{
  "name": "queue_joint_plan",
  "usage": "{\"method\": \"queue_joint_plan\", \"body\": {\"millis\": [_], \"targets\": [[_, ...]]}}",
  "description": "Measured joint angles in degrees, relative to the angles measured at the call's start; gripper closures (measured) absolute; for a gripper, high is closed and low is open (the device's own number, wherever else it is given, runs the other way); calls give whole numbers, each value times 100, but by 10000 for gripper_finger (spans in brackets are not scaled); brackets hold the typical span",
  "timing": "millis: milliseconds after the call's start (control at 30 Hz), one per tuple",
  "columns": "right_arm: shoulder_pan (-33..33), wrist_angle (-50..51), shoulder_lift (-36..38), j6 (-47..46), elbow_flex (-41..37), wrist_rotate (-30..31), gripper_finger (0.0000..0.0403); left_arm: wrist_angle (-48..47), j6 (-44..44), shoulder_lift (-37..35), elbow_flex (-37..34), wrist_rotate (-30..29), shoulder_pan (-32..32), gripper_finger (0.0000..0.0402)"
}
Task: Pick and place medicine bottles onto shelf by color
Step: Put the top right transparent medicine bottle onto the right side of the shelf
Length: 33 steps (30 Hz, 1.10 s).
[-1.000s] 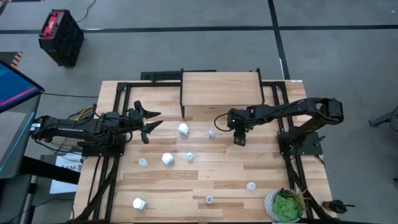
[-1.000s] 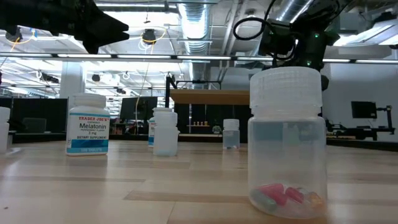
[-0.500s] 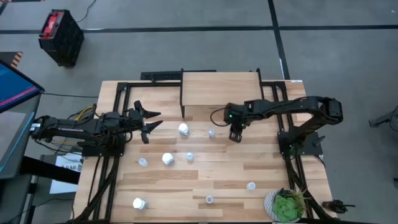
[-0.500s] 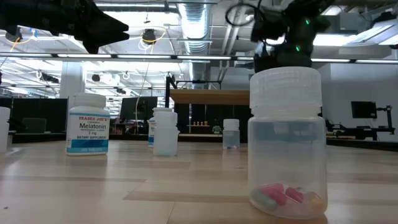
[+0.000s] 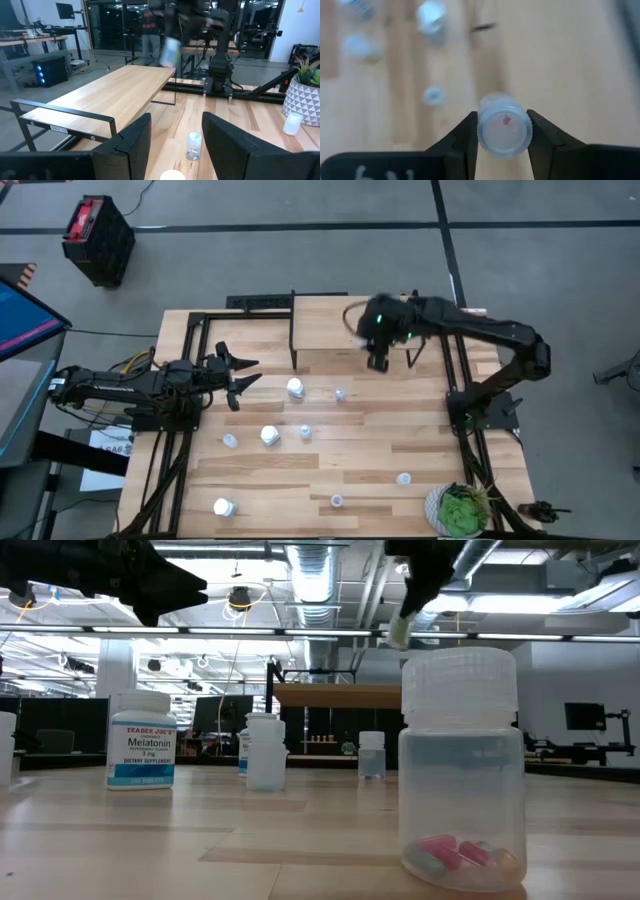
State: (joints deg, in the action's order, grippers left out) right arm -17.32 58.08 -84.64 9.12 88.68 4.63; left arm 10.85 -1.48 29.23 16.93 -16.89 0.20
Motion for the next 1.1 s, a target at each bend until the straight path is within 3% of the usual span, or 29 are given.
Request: {"method": "queue_joint_plan", "body": {"millis": [233, 500, 667, 1100], "targets": [[-1253, -3, 2, -20, 393, 87, 265, 2, 1, 0, 0, -1, -1, 237], [-2785, 113, -150, -784, 367, -137, 262, 9, -1, 0, 0, -6, 1, 237], [-3199, 209, -527, -876, 374, -634, 266, 17, -3, -2, 0, -46, 0, 237], [-3199, 894, -1397, -559, 820, -728, 258, 20, 12, 0, 0, -47, 1, 237]]}}
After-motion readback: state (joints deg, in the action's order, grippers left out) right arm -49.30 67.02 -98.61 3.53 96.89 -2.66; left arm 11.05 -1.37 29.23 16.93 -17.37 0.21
